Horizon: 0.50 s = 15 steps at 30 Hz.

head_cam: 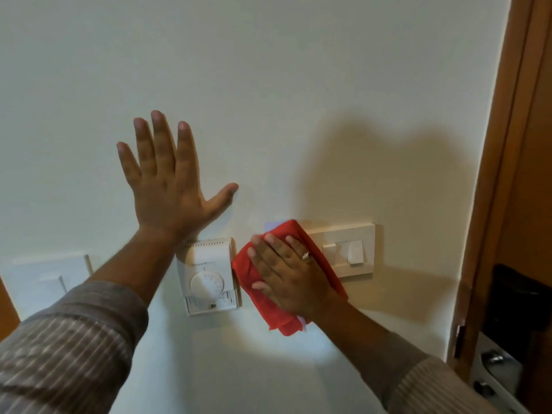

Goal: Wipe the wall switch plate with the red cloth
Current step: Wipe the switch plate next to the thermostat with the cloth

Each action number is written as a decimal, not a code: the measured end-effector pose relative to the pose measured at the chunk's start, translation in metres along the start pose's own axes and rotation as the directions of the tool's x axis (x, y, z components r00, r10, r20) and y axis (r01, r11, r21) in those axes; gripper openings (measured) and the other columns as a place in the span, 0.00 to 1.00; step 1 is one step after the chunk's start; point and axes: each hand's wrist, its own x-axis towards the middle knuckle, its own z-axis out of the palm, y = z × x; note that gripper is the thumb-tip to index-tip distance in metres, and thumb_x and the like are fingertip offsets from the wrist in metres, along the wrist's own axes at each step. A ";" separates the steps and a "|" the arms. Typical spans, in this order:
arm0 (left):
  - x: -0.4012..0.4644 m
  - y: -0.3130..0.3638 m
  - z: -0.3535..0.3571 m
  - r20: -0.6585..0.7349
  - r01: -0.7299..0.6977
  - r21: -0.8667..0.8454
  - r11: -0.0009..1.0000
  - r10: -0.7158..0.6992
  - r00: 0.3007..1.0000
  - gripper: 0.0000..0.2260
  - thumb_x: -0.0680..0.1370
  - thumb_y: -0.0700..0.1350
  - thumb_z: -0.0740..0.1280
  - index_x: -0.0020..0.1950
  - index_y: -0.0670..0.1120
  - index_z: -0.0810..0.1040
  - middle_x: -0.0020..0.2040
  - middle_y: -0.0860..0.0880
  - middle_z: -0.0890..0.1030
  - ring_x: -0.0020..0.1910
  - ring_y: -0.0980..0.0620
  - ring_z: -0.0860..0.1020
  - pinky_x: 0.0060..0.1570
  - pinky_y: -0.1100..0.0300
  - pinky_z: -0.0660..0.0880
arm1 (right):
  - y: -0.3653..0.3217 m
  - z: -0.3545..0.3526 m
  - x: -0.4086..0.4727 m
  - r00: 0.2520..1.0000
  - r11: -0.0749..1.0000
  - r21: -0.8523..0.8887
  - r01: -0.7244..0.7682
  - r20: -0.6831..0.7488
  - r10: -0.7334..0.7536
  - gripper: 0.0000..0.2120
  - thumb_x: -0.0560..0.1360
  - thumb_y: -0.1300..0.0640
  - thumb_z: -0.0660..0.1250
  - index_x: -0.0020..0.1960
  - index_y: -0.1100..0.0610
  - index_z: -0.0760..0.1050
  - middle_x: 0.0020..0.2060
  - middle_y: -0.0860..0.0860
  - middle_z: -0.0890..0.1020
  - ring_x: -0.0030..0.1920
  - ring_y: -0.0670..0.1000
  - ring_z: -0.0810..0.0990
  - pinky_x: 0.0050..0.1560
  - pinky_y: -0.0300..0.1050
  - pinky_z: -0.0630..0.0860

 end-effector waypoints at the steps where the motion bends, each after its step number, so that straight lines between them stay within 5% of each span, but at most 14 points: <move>1: -0.001 0.000 0.000 -0.003 0.001 0.004 1.000 -0.001 1.000 0.51 0.74 0.76 0.56 0.83 0.43 0.47 0.82 0.32 0.51 0.81 0.29 0.50 0.76 0.29 0.45 | -0.005 0.000 0.003 0.997 0.998 0.003 -0.070 0.011 0.070 0.32 0.83 0.42 0.58 0.79 0.58 0.58 0.79 0.56 0.57 0.80 0.58 0.54 0.80 0.56 0.49; 4: -0.002 0.000 0.001 -0.006 0.003 0.018 1.000 -0.003 1.000 0.51 0.74 0.76 0.56 0.83 0.42 0.48 0.82 0.31 0.52 0.81 0.28 0.51 0.75 0.28 0.47 | -0.021 0.004 0.007 0.979 0.981 -0.024 -0.194 0.065 0.195 0.33 0.84 0.40 0.53 0.81 0.59 0.53 0.80 0.57 0.53 0.81 0.59 0.51 0.80 0.58 0.45; 10: -0.002 0.000 -0.001 0.005 0.000 0.009 1.000 0.000 1.000 0.51 0.74 0.76 0.56 0.83 0.43 0.47 0.82 0.32 0.51 0.81 0.29 0.51 0.76 0.29 0.46 | 0.021 -0.002 -0.014 0.971 0.970 0.065 0.236 0.022 -0.238 0.27 0.84 0.45 0.57 0.77 0.58 0.62 0.77 0.56 0.61 0.79 0.57 0.59 0.80 0.55 0.52; 15: -0.001 0.002 -0.003 0.009 0.002 0.028 1.000 -0.002 1.000 0.50 0.74 0.76 0.55 0.83 0.41 0.50 0.82 0.31 0.52 0.81 0.29 0.51 0.76 0.29 0.46 | -0.007 0.001 -0.002 0.957 0.958 -0.016 -0.287 0.045 0.287 0.35 0.84 0.40 0.46 0.81 0.62 0.44 0.81 0.61 0.47 0.81 0.62 0.43 0.80 0.58 0.43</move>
